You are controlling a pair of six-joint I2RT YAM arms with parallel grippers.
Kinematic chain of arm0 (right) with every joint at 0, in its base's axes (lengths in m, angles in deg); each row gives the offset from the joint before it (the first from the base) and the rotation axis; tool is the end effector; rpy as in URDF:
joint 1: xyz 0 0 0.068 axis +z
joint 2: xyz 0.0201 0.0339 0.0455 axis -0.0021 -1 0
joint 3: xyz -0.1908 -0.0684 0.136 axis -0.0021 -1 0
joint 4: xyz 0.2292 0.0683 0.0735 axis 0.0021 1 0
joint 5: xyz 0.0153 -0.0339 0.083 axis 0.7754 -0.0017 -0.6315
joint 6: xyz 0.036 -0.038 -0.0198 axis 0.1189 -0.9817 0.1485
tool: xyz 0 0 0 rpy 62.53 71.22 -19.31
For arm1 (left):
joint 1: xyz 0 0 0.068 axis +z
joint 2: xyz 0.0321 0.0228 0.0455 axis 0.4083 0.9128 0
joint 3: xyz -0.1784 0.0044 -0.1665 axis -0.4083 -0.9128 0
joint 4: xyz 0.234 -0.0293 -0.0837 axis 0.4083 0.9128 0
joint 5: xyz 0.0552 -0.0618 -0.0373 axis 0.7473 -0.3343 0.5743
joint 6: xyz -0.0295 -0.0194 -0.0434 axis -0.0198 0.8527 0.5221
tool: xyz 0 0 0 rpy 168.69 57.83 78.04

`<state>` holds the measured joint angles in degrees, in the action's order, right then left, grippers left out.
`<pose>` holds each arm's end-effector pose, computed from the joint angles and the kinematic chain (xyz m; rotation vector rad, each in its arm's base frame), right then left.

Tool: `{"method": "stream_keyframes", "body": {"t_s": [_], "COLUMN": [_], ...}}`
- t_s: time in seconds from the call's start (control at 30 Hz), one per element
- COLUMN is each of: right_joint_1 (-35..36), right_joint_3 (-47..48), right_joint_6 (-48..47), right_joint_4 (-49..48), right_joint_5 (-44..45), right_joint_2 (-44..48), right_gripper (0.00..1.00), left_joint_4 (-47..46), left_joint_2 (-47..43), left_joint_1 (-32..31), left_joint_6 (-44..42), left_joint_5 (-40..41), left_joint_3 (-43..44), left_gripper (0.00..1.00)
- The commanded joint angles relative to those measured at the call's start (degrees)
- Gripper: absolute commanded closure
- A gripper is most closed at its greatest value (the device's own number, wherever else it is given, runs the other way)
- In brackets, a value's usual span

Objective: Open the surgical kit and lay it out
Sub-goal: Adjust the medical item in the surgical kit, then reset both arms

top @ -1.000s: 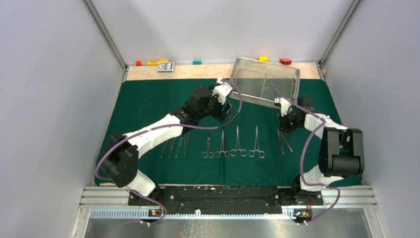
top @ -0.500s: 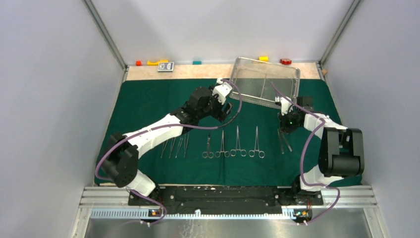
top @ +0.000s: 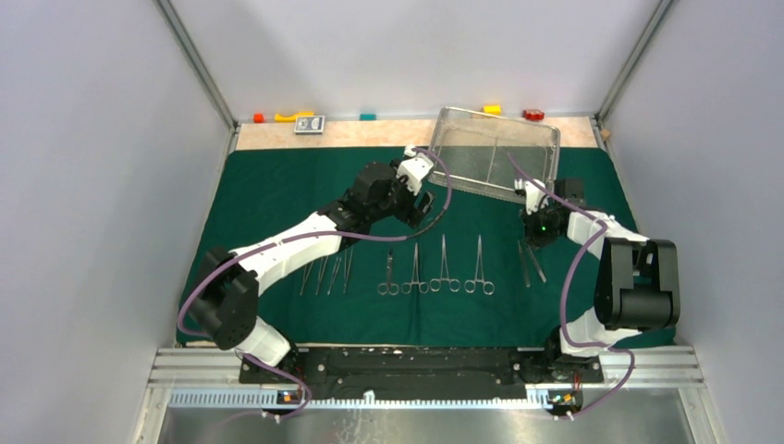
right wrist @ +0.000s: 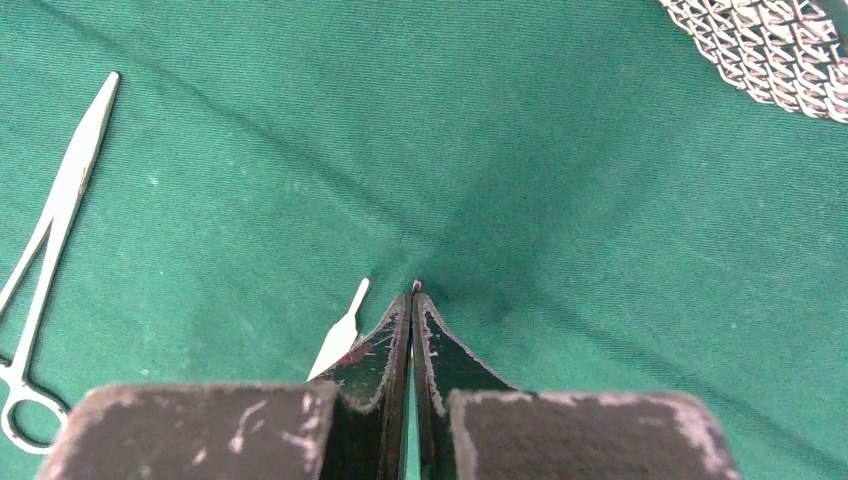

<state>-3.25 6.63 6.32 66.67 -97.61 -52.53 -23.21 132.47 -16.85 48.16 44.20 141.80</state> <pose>0.2768 -0.0038 0.1368 -0.6357 2.4962 0.2367 0.2604 -0.2315 0.2585 0.8679 1.7942 -0.4969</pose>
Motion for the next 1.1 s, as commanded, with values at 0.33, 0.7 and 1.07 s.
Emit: {"method": "stream_keyframes", "body": {"t_s": [0.33,0.7,1.07], "right_joint_1": [-0.44,-2.16,-2.16], "right_joint_3": [3.11,6.64,18.10], "right_joint_6": [1.54,3.62,10.01], "right_joint_4": [2.08,5.38,9.56], "right_joint_5": [-0.33,-5.06,-7.16], "right_joint_2": [4.41,11.44,19.29], "right_gripper": [1.00,0.82,0.15], "left_joint_4": [-2.75,-3.10,-8.20], "left_joint_2": [-1.19,-3.81,-16.71], "left_joint_1": [0.32,2.37,14.29], "left_joint_6": [-0.12,-1.27,-1.37], "left_joint_5": [-0.15,1.52,1.69], "left_joint_3": [-0.21,-1.92,-13.31], "left_gripper": [0.20,0.17,0.01]}}
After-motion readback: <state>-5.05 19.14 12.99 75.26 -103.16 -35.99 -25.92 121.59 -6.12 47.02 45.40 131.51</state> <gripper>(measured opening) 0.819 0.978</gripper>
